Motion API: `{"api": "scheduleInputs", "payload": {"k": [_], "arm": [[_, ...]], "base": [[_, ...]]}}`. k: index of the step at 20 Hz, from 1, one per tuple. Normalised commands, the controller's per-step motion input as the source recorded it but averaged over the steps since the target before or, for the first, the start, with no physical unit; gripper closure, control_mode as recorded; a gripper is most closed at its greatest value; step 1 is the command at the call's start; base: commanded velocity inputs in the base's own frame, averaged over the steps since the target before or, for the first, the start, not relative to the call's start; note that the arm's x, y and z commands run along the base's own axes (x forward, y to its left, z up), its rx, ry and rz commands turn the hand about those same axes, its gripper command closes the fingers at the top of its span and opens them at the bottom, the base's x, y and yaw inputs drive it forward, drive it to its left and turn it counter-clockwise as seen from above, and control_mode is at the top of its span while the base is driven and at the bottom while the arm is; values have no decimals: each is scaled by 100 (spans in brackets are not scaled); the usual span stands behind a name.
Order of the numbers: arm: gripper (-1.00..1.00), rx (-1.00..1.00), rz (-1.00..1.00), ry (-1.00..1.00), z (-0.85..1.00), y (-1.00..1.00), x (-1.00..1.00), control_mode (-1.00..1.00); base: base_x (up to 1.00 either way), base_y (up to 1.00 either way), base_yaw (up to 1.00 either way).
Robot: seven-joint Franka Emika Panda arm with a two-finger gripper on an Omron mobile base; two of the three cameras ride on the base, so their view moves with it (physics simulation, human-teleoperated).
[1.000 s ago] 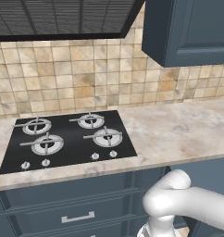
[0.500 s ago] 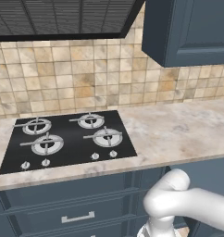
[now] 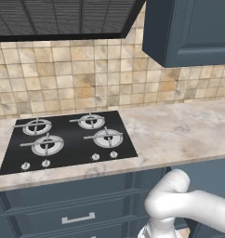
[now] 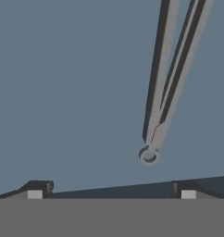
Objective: Take the tongs from the drawer on the right and place them on the dining counter next to the tray containing the kebab skewer.
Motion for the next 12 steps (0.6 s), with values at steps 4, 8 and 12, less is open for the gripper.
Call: {"api": "scheduleInputs", "payload": {"k": [4, 8, 12], "arm": [[-100, 0, 0, 0, -16, -14, 4, -100], [-100, 1, 1, 0, -8, -22, 3, -100], [-100, 1, 1, 0, -16, -17, 11, -100]], "base": [[0, 0, 0], [0, 0, 0], [0, 0, 0]]}}
